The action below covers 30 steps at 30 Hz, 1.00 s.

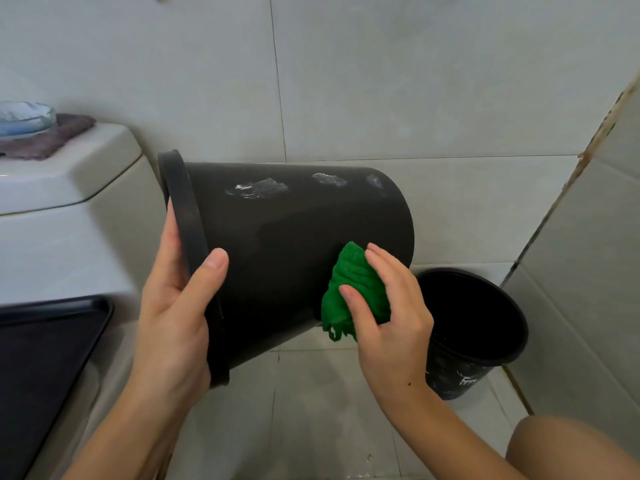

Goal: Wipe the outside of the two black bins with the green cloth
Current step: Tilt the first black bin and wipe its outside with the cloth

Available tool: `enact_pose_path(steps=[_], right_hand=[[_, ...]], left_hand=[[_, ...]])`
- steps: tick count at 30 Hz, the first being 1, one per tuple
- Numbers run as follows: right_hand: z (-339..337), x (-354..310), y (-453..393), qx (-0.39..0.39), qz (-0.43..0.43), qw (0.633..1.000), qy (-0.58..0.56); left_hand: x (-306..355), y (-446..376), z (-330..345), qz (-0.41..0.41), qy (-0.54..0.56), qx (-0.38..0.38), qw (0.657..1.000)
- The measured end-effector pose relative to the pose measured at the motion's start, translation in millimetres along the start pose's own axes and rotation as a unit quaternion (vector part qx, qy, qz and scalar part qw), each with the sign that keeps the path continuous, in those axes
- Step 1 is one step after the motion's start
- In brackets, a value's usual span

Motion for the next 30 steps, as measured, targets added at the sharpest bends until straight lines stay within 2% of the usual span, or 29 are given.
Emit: enact_pose_path(steps=[6,9,12,17,21,25,28,30], right_hand=[[13,-5,-5,0.032,-0.006,0.999,0.010],[18,-22,-8,0.030,-0.091,0.995,0.007],[24,-40,-3,-0.016,-0.207,0.978,-0.001],[22,-26,-3,-0.041,-0.260,0.963,0.060],[12,-7,-15,-0.018,-0.212,0.972,0.102],[-1,10,-28,-0.015,-0.041,0.995,0.085],[-6,16,-32,-0.030,0.098,0.993,0.054],[-10,18,-39,-0.003,0.153,0.988,0.033]], left_hand=[[-4,-1,3,-0.002,0.010,-0.010,1.000],[-6,2,7,0.015,-0.002,-0.031,0.999],[-14,7,12,0.004,-0.011,-0.055,0.998],[-15,10,11,-0.014,0.001,-0.060,0.998],[-5,6,0,0.002,0.004,-0.025,1.000],[2,5,-1,0.020,-0.013,-0.027,0.999],[1,6,0,0.020,-0.027,-0.034,0.999],[0,6,-2,0.015,-0.015,-0.034,0.999]])
Point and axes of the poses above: each hand's wrist, its own y-axis away from the middle knuckle, its own z-axis out of the palm, x = y × z, the point moved 1 cm from there along -y, towards the middle knuckle, and after that the axes turned 6 degrees about -y, right-handed, at the moved point
